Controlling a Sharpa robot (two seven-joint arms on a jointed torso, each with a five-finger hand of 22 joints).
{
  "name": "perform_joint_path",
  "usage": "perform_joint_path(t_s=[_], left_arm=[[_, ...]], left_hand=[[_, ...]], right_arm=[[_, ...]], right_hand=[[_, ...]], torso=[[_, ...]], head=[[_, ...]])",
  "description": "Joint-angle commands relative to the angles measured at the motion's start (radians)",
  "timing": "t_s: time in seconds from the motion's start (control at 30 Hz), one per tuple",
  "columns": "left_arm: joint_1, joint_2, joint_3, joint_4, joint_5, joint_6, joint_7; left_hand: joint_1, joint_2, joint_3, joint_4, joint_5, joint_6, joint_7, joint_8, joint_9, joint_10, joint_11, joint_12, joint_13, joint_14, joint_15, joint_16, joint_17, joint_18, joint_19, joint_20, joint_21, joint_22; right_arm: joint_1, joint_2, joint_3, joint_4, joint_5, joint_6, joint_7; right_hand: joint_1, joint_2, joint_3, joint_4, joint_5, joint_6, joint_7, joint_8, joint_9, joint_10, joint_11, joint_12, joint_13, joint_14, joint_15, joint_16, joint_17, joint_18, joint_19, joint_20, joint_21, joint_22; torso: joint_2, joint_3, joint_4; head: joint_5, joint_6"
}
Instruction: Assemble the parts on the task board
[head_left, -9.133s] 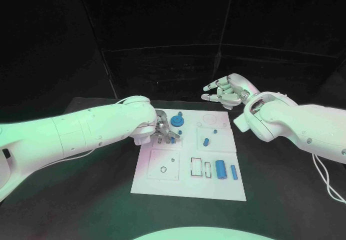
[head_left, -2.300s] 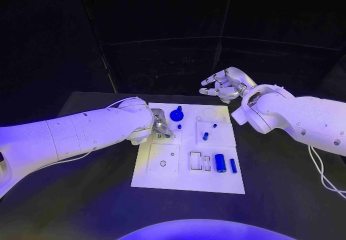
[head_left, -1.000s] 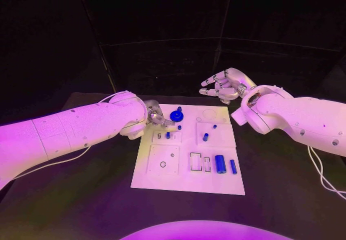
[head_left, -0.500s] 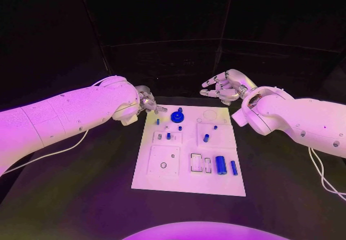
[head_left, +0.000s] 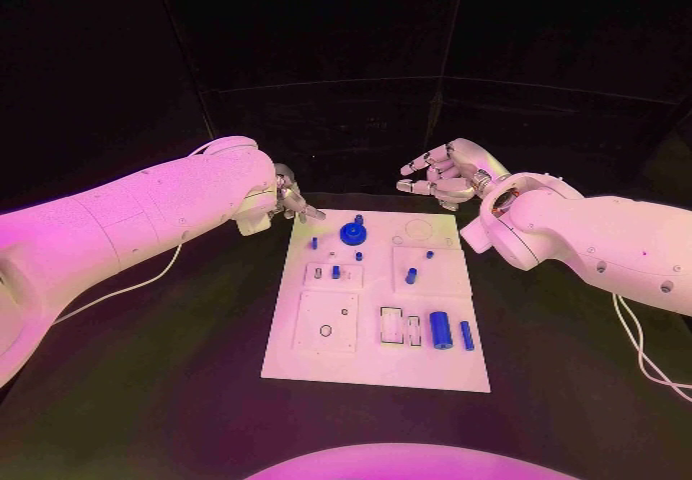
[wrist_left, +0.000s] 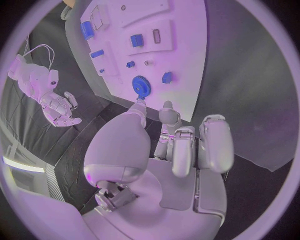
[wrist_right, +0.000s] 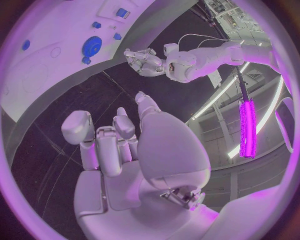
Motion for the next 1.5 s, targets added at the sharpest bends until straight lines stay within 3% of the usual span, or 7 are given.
perform_joint_path(t_s=[0.03, 0.3, 1.0, 1.5], left_arm=[[-0.001, 0.018, 0.000, -0.032, -0.033, 0.077, -0.004], [-0.011, 0.057, 0.000, -0.099, -0.040, 0.086, 0.010], [-0.037, 0.106, 0.000, -0.159, -0.041, 0.113, 0.037], [-0.042, 0.119, 0.000, -0.174, -0.041, 0.128, 0.037]], left_hand=[[0.008, 0.001, -0.009, 0.000, 0.000, -0.005, 0.003, -0.005, -0.003, -0.006, 0.003, -0.002, 0.000, 0.105, 0.007, 0.003, 0.263, -0.005, 0.007, 0.006, -0.002, 0.001], [0.008, 0.007, -0.017, 0.000, 0.000, 0.002, 0.002, -0.007, -0.007, 0.004, 0.003, 0.015, 0.020, 0.105, 0.007, 0.003, 0.263, -0.007, 0.010, 0.008, 0.004, 0.009], [0.014, 0.021, -0.035, -0.002, 0.000, 0.025, -0.002, -0.008, -0.015, 0.006, 0.000, 0.024, 0.024, 0.105, 0.006, 0.003, 0.263, -0.007, 0.012, 0.008, 0.008, 0.015], [0.037, 0.038, -0.041, -0.008, 0.001, 0.034, -0.004, -0.009, -0.021, 0.005, -0.002, 0.027, 0.024, 0.105, 0.004, 0.003, 0.263, -0.007, 0.012, 0.007, 0.008, 0.017]], right_arm=[[0.002, 0.002, 0.001, 0.000, 0.002, 0.010, 0.007], [0.001, 0.005, 0.001, 0.000, 0.002, 0.013, 0.006], [0.001, 0.016, 0.001, -0.004, 0.002, 0.016, 0.004], [0.001, 0.018, 0.001, -0.006, 0.002, 0.017, 0.002]], right_hand=[[-0.007, 0.005, -0.004, 0.002, 0.003, -0.003, -0.005, 0.006, 0.000, -0.008, -0.001, -0.004, -0.001, 0.069, -0.005, -0.005, 0.107, 0.005, -0.006, 0.000, -0.005, -0.001], [-0.007, 0.006, -0.005, 0.003, 0.004, -0.003, -0.005, 0.006, 0.000, -0.007, -0.001, -0.003, 0.001, 0.069, -0.005, -0.005, 0.108, 0.005, -0.005, 0.000, -0.005, 0.000], [-0.006, 0.008, -0.004, 0.003, 0.005, -0.002, -0.006, 0.007, 0.000, -0.004, -0.002, -0.001, 0.003, 0.069, -0.005, -0.005, 0.109, 0.005, -0.004, 0.000, -0.004, 0.001], [-0.006, 0.008, -0.004, 0.003, 0.005, -0.002, -0.006, 0.007, 0.000, -0.004, -0.002, -0.001, 0.003, 0.069, -0.005, -0.005, 0.109, 0.005, -0.004, 0.000, -0.004, 0.001]], torso=[[0.001, -0.0003, 0.0002], [0.000, -0.0003, -0.0026], [-0.001, 0.0001, 0.0001], [-0.001, 0.0007, -0.0004]], head=[[-0.005, -0.001], [-0.001, -0.003], [0.002, -0.009], [0.005, -0.012]])
